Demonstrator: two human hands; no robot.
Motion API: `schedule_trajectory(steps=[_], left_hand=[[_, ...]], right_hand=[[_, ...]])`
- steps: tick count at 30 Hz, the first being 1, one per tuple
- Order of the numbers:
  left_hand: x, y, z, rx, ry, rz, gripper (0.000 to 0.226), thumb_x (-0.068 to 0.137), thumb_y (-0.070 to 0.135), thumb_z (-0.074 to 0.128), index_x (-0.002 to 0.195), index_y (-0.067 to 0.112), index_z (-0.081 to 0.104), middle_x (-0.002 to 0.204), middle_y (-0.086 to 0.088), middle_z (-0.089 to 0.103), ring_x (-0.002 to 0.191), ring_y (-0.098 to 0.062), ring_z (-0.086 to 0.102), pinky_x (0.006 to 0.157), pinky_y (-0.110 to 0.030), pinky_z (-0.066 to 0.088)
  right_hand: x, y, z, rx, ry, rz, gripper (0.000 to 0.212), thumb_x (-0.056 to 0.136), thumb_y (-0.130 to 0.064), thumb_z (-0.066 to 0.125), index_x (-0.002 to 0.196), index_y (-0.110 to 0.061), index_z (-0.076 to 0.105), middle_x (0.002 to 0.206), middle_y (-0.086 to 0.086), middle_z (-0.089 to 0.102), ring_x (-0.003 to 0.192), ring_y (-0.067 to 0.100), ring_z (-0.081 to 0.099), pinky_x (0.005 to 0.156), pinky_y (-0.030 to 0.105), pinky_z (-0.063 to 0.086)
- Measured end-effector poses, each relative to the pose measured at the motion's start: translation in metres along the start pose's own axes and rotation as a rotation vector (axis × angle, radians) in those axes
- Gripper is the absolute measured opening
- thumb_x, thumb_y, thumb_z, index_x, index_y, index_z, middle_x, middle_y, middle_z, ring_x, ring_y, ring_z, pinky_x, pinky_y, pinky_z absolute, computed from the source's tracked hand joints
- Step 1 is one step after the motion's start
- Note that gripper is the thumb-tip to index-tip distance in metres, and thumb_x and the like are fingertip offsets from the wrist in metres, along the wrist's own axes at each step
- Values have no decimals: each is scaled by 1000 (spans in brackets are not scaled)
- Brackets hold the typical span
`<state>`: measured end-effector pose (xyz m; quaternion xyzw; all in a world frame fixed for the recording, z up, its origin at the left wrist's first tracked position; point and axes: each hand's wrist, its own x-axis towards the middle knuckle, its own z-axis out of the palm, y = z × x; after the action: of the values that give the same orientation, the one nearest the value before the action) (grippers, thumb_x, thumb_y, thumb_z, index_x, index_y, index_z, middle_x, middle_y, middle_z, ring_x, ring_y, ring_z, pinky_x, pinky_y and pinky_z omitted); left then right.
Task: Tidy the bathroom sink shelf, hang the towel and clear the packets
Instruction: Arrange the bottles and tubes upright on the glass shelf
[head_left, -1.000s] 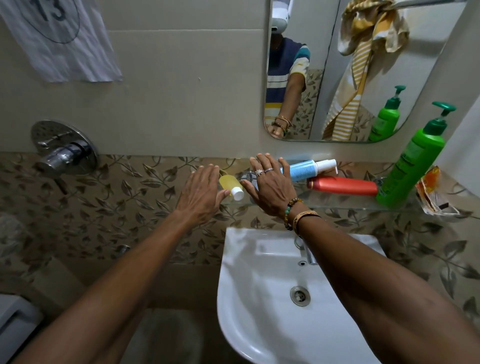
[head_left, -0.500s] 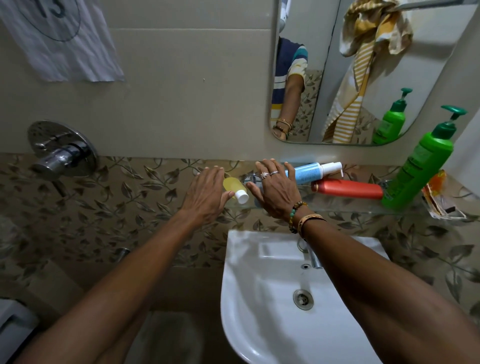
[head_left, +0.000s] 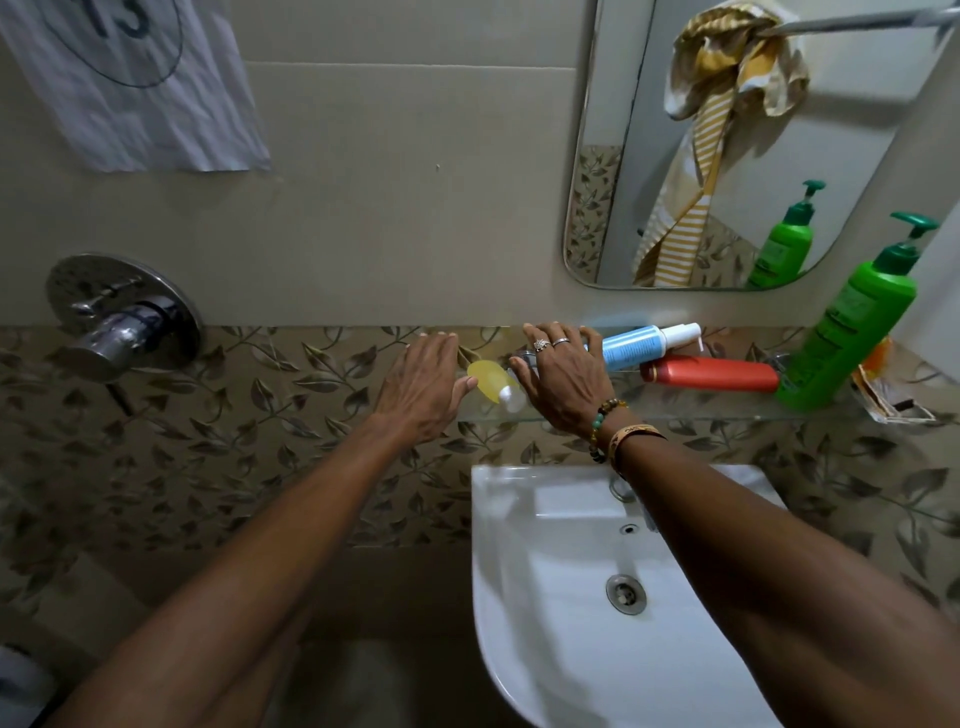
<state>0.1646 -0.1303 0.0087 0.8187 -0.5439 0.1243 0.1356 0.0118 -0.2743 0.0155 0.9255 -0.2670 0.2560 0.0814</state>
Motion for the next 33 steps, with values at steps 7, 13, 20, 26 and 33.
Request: schedule_trajectory(steps=[7,13,20,26,33], left_hand=[[3,6,10,-52,-24,35,46,101,44,45,134,12,44,131,-11,54,118,-28,50,100,-42,43],[22,8,9,-92,-64,-72,38,103,45,42,114,13,59,99,-9,63,88,-24,54,72,-36,41],[36,15,17,-279,-113,-222,36,100,43,51,109,13,68,94,-8,70,84,-24,64,73,-36,51],[42,18,20,-418,-201,-329,45,98,43,57,122,6,67,123,-15,68,111,-30,63,90,-36,50],[43,24,18,-661,-182,-481,33,93,35,68,110,7,71,96,-13,75,89,-29,73,85,-46,59]], right_hand=[[5,-1,10,-41,-122,-39,43,101,-47,36,119,-18,62,117,5,63,108,28,56,93,42,34],[28,6,6,-46,-231,-67,40,102,-45,34,98,-18,63,104,8,69,98,30,57,85,42,34],[39,13,12,-61,-379,-106,39,101,-49,32,89,-19,55,85,7,63,82,26,53,89,45,31],[41,14,24,20,-460,-87,40,100,-48,35,101,-19,63,85,4,63,84,28,61,84,43,30],[47,13,21,214,-520,3,38,96,-45,48,125,-27,64,110,5,72,103,32,62,90,41,32]])
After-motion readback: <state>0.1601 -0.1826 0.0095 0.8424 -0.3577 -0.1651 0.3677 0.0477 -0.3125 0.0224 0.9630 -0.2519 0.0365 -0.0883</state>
